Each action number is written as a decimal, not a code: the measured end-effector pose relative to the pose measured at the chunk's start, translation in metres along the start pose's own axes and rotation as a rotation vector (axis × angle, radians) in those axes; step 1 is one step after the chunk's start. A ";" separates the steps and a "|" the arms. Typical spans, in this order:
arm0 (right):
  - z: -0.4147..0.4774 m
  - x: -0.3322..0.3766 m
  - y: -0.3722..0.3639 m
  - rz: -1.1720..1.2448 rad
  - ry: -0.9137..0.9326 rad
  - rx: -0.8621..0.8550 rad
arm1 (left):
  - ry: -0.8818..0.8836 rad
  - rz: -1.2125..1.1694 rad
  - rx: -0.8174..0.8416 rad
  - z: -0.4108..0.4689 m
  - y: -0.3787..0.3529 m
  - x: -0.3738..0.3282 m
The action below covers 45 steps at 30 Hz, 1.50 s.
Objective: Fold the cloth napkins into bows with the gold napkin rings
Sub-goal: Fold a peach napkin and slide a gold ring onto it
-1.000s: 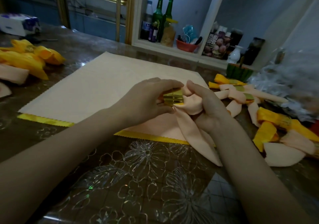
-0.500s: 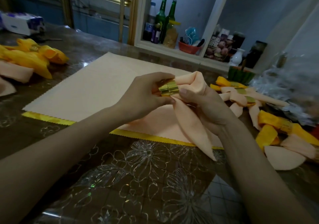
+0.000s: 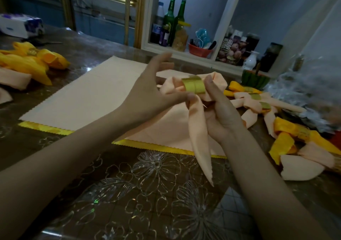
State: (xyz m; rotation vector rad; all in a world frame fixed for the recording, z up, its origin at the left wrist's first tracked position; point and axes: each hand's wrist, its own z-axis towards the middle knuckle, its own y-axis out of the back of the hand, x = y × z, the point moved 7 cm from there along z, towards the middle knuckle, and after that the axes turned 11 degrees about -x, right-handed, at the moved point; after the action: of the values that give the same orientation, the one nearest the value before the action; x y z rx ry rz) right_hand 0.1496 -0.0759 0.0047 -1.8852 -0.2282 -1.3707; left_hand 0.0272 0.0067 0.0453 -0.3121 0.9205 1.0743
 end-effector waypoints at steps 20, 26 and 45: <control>-0.005 -0.004 -0.003 -0.206 -0.043 0.100 | -0.030 0.077 0.009 -0.009 -0.013 0.005; -0.008 -0.009 -0.006 -0.287 -0.045 0.137 | 0.318 -0.183 0.025 -0.015 -0.018 0.026; -0.013 0.018 0.002 -1.072 0.243 0.140 | 0.408 -0.176 0.080 -0.007 -0.015 0.035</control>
State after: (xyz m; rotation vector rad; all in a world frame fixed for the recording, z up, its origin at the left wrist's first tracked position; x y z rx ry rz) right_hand 0.1486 -0.0911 0.0210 -1.4550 -1.3015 -2.1563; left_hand 0.0421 0.0169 0.0115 -0.5487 1.2703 0.8223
